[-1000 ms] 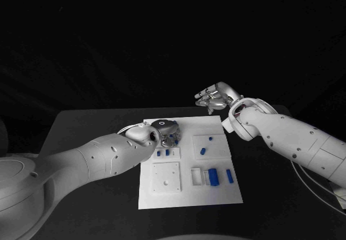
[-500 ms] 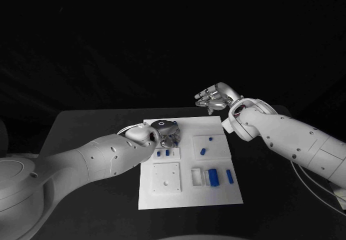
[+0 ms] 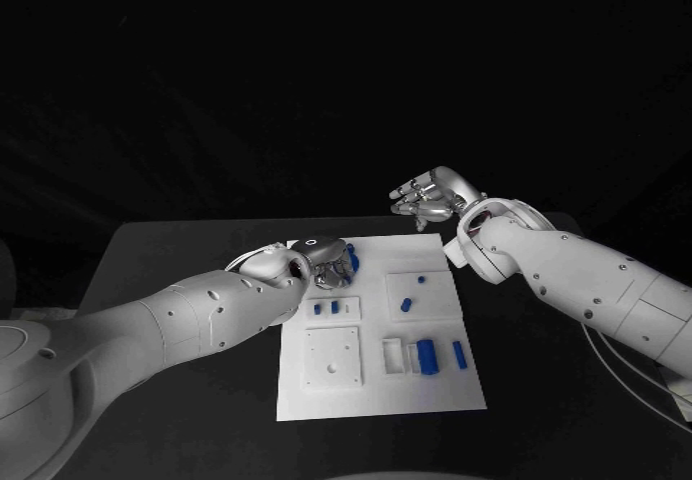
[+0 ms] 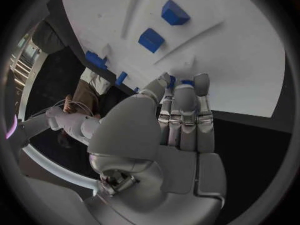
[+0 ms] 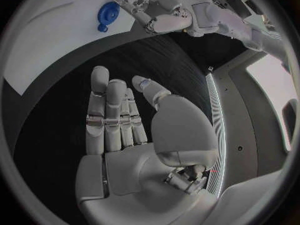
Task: Assemble the parts on the task board
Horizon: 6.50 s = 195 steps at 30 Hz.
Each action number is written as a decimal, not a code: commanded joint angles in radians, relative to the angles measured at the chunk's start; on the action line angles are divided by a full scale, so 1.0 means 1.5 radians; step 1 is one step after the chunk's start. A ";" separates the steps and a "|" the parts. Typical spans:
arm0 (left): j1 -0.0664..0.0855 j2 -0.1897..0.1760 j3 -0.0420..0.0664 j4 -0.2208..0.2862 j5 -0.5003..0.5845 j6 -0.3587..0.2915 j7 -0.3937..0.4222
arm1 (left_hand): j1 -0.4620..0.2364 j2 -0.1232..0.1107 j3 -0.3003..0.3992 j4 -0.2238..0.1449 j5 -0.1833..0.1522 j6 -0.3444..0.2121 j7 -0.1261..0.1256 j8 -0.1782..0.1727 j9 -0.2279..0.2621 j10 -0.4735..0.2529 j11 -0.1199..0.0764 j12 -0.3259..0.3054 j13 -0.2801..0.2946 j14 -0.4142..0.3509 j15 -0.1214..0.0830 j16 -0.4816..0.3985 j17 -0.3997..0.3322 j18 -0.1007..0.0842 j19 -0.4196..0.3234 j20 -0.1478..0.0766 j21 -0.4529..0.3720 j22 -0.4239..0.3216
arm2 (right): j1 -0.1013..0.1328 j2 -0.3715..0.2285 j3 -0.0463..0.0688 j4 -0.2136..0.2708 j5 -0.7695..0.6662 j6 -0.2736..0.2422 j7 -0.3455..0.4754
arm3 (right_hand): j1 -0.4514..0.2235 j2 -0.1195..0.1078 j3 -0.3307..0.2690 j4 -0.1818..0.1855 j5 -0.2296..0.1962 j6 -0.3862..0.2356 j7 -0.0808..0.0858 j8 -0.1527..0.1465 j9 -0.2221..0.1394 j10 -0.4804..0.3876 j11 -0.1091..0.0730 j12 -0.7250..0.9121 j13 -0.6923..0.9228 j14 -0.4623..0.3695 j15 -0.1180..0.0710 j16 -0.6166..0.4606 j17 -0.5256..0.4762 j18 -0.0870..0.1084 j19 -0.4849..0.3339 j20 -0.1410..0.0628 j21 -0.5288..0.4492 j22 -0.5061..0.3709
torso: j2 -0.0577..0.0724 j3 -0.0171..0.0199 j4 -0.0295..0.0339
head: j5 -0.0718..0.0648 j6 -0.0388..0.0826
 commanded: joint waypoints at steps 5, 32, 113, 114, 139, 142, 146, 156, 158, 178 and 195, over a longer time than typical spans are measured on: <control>0.001 -0.035 0.028 0.047 0.051 -0.007 -0.005 | -0.002 0.002 -0.001 -0.004 0.003 0.000 0.002 0.004 0.000 0.000 0.002 -0.003 -0.001 0.006 0.000 -0.002 0.001 -0.004 0.000 -0.005 0.004 0.013 | 0.000 -0.005 0.000 0.001 -0.001 0.005 0.006 | -0.006 0.002 0.003 0.000 0.002 0.005 0.000 -0.001 0.001 0.001 0.001 -0.004 -0.001 -0.001 0.001 0.002 -0.001 0.009 0.023 0.002 0.003 -0.001 | -0.003 -0.0001 0.0060 | -0.001 0.000; -0.002 -0.116 0.041 0.114 0.019 0.026 -0.020 | -0.001 0.000 -0.001 -0.007 -0.001 -0.004 0.003 0.004 -0.001 -0.003 0.003 -0.003 -0.001 0.003 0.001 -0.003 0.001 -0.005 -0.004 -0.005 0.005 0.013 | 0.000 -0.015 0.000 0.003 -0.001 0.006 0.004 | -0.006 0.003 0.004 -0.002 0.005 0.006 0.000 -0.001 0.000 0.002 0.001 -0.004 -0.001 -0.001 0.001 0.003 -0.002 0.009 0.023 0.002 0.004 0.000 | -0.002 -0.0014 0.0122 | -0.004 -0.001; -0.026 -0.066 0.014 0.064 -0.034 0.028 -0.014 | -0.005 -0.022 0.018 -0.016 -0.004 -0.096 0.009 0.003 -0.005 -0.041 0.015 -0.003 -0.001 -0.001 0.007 -0.012 0.000 -0.001 -0.010 -0.002 0.011 0.012 | -0.001 -0.011 0.000 0.000 -0.001 0.007 0.007 | -0.007 0.004 0.002 -0.004 0.006 0.006 0.000 -0.002 0.000 -0.001 0.002 -0.005 -0.001 -0.001 0.001 0.004 -0.004 0.009 0.023 0.002 0.005 -0.002 | -0.003 -0.0021 0.0135 | -0.012 -0.006; -0.026 -0.067 0.014 0.064 -0.034 0.027 -0.014 | -0.005 -0.024 0.021 -0.016 -0.004 -0.099 0.010 0.004 -0.004 -0.043 0.016 -0.003 -0.001 -0.002 0.007 -0.013 0.000 -0.001 -0.010 -0.002 0.010 0.012 | -0.001 -0.011 0.000 0.000 -0.001 0.007 0.007 | -0.007 0.004 0.002 -0.004 0.006 0.006 0.000 -0.002 0.000 -0.002 0.002 -0.006 -0.001 -0.001 0.002 0.004 -0.004 0.009 0.023 0.002 0.005 -0.002 | -0.002 -0.0022 0.0133 | -0.012 -0.006; -0.025 -0.107 0.030 0.075 -0.018 -0.010 -0.018 | 0.002 -0.058 0.047 -0.010 -0.003 -0.151 0.016 0.003 -0.005 -0.095 0.035 -0.003 -0.001 -0.023 0.021 -0.036 -0.013 0.011 -0.018 0.013 -0.007 0.012 | -0.020 -0.048 0.000 0.031 -0.083 0.086 -0.009 | 0.010 0.000 0.001 -0.022 -0.017 0.016 0.001 0.000 0.004 -0.041 0.014 -0.008 -0.003 0.005 0.009 0.013 -0.004 0.026 0.028 0.011 0.023 -0.004 | -0.004 -0.0032 0.0136 | -0.015 -0.002; -0.024 -0.121 0.042 0.082 0.019 -0.027 -0.013 | 0.005 -0.055 0.058 -0.012 -0.002 -0.121 0.022 0.005 -0.004 -0.087 0.034 -0.003 -0.001 -0.028 0.019 -0.066 -0.027 0.011 -0.026 0.012 -0.013 0.013 | -0.030 -0.059 0.000 0.037 -0.130 0.097 -0.014 | 0.015 0.003 0.006 -0.029 -0.027 0.025 -0.002 -0.001 0.004 -0.034 0.011 -0.010 -0.004 0.007 0.008 0.015 -0.004 0.025 0.028 0.010 0.032 -0.003 | -0.003 -0.0032 0.0133 | -0.020 0.001; -0.021 -0.145 0.061 0.097 0.121 -0.055 0.010 | -0.004 -0.047 0.062 -0.003 -0.011 -0.096 0.028 0.004 -0.004 -0.052 0.026 -0.003 -0.001 -0.035 0.014 -0.112 -0.047 0.003 -0.042 0.009 -0.031 0.005 | -0.045 -0.070 0.000 0.043 -0.209 0.099 -0.029 | 0.015 0.004 0.017 -0.031 -0.042 0.035 -0.005 -0.002 0.004 -0.025 0.009 -0.010 -0.004 0.009 0.006 0.015 -0.006 0.022 0.027 0.008 0.038 -0.003 | -0.004 -0.0026 0.0134 | -0.025 0.003; -0.007 -0.197 0.094 0.157 0.559 -0.048 0.092 | -0.025 -0.035 0.020 0.034 -0.043 -0.103 0.033 0.004 -0.004 -0.061 0.033 -0.001 -0.001 -0.051 0.031 -0.381 -0.141 -0.025 -0.076 0.025 -0.189 -0.136 | -0.081 -0.091 -0.002 0.066 -0.392 0.108 -0.139 | 0.011 -0.031 0.096 -0.012 -0.120 0.048 -0.008 -0.001 -0.001 -0.020 0.007 -0.010 -0.004 0.018 0.007 0.014 -0.013 0.008 0.027 0.006 0.053 -0.010 | -0.005 -0.0040 0.0155 | -0.028 0.007; -0.006 -0.206 0.095 0.172 0.607 -0.038 0.106 | -0.020 -0.033 0.019 0.028 -0.041 -0.106 0.035 0.004 -0.004 -0.074 0.038 -0.003 -0.002 -0.054 0.040 -0.463 -0.166 -0.032 -0.098 0.031 -0.204 -0.167 | -0.087 -0.092 -0.002 0.070 -0.413 0.111 -0.156 | 0.009 -0.038 0.108 -0.007 -0.131 0.048 -0.009 -0.002 -0.002 -0.025 0.008 -0.010 -0.005 0.021 0.010 0.014 -0.016 0.008 0.027 0.009 0.053 -0.013 | -0.005 -0.0041 0.0154 | -0.029 0.008; 0.003 -0.243 0.098 0.233 0.706 -0.027 0.150 | -0.022 -0.027 0.003 0.014 -0.042 -0.120 0.038 0.004 -0.004 -0.106 0.058 -0.003 -0.001 -0.106 0.093 -0.721 -0.213 -0.028 -0.171 0.088 -0.197 -0.537 | -0.116 -0.068 -0.029 0.051 -0.485 0.084 -0.194 | 0.016 -0.075 0.120 0.016 -0.228 0.036 -0.011 -0.002 -0.004 -0.053 0.016 -0.011 -0.005 0.026 0.018 0.013 -0.032 0.013 0.027 0.018 0.060 -0.043 | -0.005 -0.0040 0.0160 | -0.022 0.009; 0.003 -0.244 0.098 0.232 0.714 -0.028 0.144 | -0.023 -0.021 -0.007 0.009 -0.041 -0.116 0.039 0.004 -0.004 -0.109 0.059 -0.003 -0.001 -0.106 0.093 -0.721 -0.206 -0.031 -0.152 0.085 -0.192 -0.621 | -0.121 -0.054 -0.040 0.042 -0.483 0.066 -0.185 | 0.024 -0.062 0.137 0.012 -0.226 0.046 -0.009 -0.001 -0.004 -0.026 0.009 -0.010 -0.005 0.028 0.013 0.017 -0.034 0.010 0.027 0.013 0.072 -0.052 | -0.005 -0.0028 0.0164 | -0.020 0.005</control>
